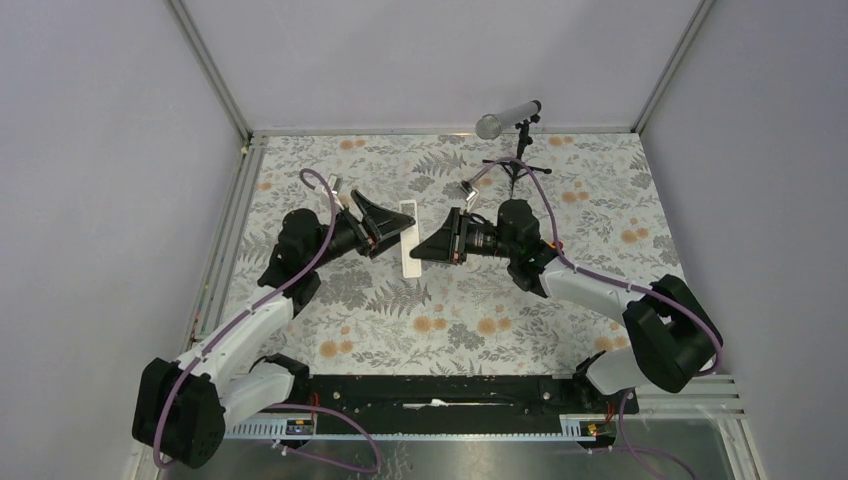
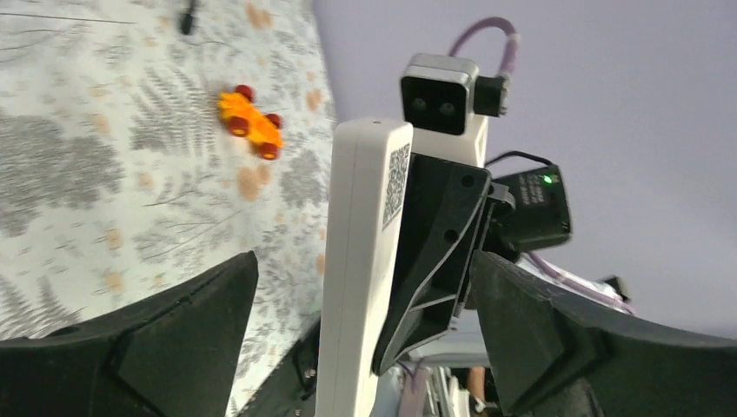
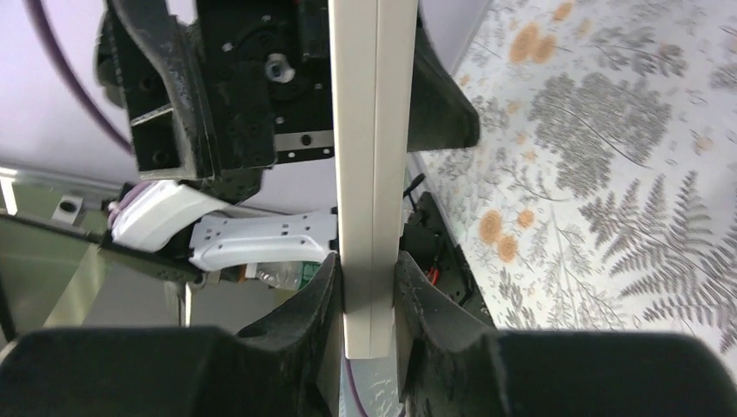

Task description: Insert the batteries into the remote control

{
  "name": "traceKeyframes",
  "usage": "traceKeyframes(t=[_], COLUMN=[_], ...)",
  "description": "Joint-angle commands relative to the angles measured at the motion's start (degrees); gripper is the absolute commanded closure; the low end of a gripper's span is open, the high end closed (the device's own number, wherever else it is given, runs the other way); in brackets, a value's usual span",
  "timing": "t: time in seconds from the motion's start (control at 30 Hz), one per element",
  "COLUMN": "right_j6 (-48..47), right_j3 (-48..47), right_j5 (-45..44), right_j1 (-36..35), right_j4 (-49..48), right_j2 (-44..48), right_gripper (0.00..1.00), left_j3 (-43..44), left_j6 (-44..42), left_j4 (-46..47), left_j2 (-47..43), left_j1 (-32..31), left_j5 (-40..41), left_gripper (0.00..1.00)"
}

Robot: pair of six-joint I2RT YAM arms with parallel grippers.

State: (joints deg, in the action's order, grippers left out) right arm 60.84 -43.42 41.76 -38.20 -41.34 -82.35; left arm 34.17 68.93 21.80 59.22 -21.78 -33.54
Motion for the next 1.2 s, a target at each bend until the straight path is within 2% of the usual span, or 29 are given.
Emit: traceKeyframes(t=[0.0, 0.13, 0.23, 0.33, 0.47, 0.67, 0.73, 0.8, 0.87, 1.17], right_j6=[-3.78, -8.00, -9.99, -10.53, -11.13, -16.18, -16.68, -16.55, -17.01, -21.86], right_j3=[1.27, 2.92, 4.58, 5.72, 4.11, -0.35, -0.74, -0.30, -0.13, -2.75], right_j5=[-7.25, -13.60, -17.00, -15.58, -11.05, -10.67, -11.23, -13.41, -16.53, -27.30], right_j1=[-0.18, -0.19, -0.17, -0.19, -0.17, -0.20, -0.16, -0.17, -0.20, -0.14], right_j4=[7.05, 18.52, 21.57, 18.11, 14.33, 21.58, 23.59, 25.49, 28.23, 41.91], right_j2=[1.43, 0.01, -2.21, -6.32, -13.00, -17.05, -18.13, -18.20, -17.72, -10.10], right_gripper=[0.93, 0.93, 0.93, 0.93, 0.92, 0.89, 0.79, 0.63, 0.53, 0.34], left_j3=[2.27, 2.11, 2.51, 3.56, 4.97, 7.54, 8.36, 9.33, 10.69, 18.73], left_j6=[-9.92, -14.25, -16.38, -18.21, -19.85, -23.13, -24.27, -25.54, -26.93, -32.63], left_j4=[-16.33, -31.83, -37.96, -42.26, -44.53, -49.35, -50.87, -52.61, -55.32, -66.35], left_j2=[-3.40, -7.35, -10.72, -13.06, -14.39, -15.83, -16.58, -17.20, -17.64, -19.75], left_j1=[0.36, 1.63, 2.25, 2.27, 2.31, 2.27, 2.27, 2.27, 2.27, 2.33], left_j5=[10.65, 22.56, 26.35, 27.62, 25.35, 25.04, 25.21, 25.51, 26.40, 29.70], left_gripper=[0.01, 0.01, 0.01, 0.01, 0.01, 0.01, 0.01, 0.01, 0.01, 0.01])
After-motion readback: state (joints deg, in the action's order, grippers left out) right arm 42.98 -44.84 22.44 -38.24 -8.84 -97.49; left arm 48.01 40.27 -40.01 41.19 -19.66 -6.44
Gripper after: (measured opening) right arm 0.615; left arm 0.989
